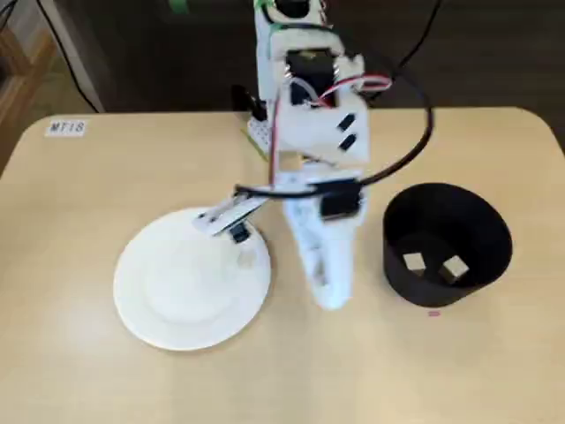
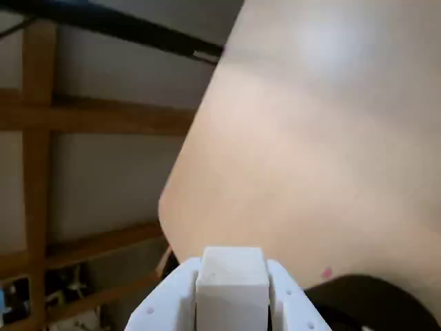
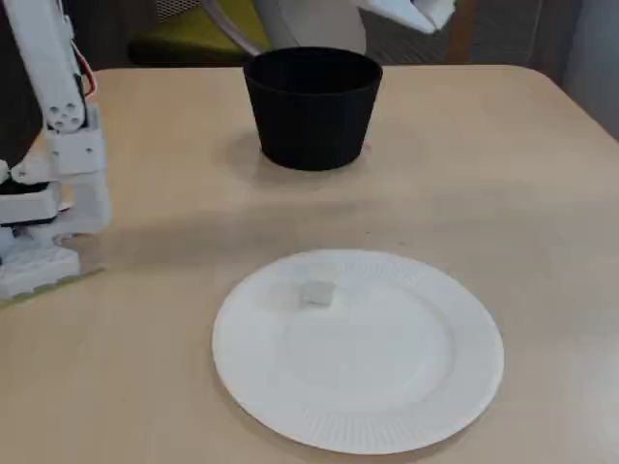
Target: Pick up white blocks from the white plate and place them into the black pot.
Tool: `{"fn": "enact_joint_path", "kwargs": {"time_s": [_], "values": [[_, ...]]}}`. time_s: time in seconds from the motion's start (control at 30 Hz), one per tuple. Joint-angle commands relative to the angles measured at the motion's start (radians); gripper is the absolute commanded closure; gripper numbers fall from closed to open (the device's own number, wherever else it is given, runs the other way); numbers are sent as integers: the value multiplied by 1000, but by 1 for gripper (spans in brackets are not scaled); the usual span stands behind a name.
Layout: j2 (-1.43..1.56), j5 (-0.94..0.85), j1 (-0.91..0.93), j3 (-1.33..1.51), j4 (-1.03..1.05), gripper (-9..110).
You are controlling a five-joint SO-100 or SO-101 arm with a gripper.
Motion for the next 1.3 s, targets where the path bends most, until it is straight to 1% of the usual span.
{"fn": "enact_joint_path", "kwargs": {"time_s": [0.0,0.1,0.2,0.3,0.47,0.73,0.8,0.83,0.87,0.93,1.0,1.03,1.1,1.13,1.17,1.27], "values": [[71,81,-156,-35,84,104],[60,121,-265,25,81,104],[37,133,-325,83,78,104],[57,141,-347,176,60,104],[133,169,-362,374,-58,104],[72,164,-360,393,-126,103],[71,127,-365,393,-129,78],[67,114,-367,393,-132,71],[67,107,-367,393,-133,69],[67,106,-359,393,-135,68],[66,100,-350,393,-135,69],[66,97,-345,393,-133,72],[67,98,-328,387,-121,88],[75,101,-314,383,-109,98],[89,95,-295,380,-86,104],[156,60,-179,379,14,104]]}}
